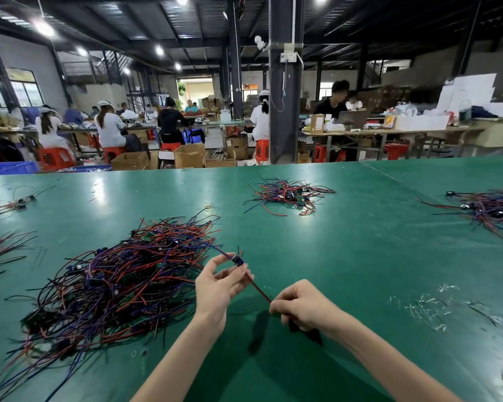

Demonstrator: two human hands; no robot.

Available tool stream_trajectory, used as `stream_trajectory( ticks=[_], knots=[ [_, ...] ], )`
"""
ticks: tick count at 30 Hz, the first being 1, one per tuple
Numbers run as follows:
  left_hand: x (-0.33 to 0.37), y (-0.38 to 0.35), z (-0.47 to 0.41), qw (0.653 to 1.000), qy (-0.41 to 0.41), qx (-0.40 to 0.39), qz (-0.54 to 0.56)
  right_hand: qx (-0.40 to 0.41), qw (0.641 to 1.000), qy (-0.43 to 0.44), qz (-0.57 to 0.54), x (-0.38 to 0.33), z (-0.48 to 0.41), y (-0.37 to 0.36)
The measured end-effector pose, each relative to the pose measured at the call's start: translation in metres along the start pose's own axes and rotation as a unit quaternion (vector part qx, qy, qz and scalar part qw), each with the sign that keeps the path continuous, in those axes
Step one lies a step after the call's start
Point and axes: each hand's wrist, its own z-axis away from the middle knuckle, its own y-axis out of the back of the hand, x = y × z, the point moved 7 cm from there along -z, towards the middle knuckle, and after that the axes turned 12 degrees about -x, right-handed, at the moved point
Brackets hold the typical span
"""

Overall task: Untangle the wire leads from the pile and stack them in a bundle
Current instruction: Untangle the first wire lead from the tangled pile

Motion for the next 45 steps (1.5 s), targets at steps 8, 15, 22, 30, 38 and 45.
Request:
stream_trajectory(
  ticks=[8,15,22,30,38,45],
  knots=[
    [-0.002,0.003,0.0,1.0,0.006,0.002,-0.008,-0.04,0.999,0.027,-0.01,-0.006,0.002,-0.01],
    [0.001,0.008,-0.001,0.999,0.004,0.017,-0.028,-0.12,0.991,0.059,0.011,-0.012,0.009,-0.02],
    [0.01,0.013,-0.003,0.999,-0.011,0.033,-0.035,-0.158,0.984,0.082,0.005,-0.018,0.013,-0.024],
    [0.011,0.018,-0.006,0.998,0.0,0.04,-0.05,-0.176,0.969,0.173,0.014,-0.034,0.017,-0.025],
    [0.011,0.017,-0.005,0.998,0.027,0.027,-0.043,-0.174,0.973,0.151,0.018,-0.029,0.016,-0.019],
    [0.011,0.016,-0.005,0.998,0.037,0.035,0.022,-0.132,0.99,-0.011,-0.041,-0.003,0.008,-0.008]
  ],
)
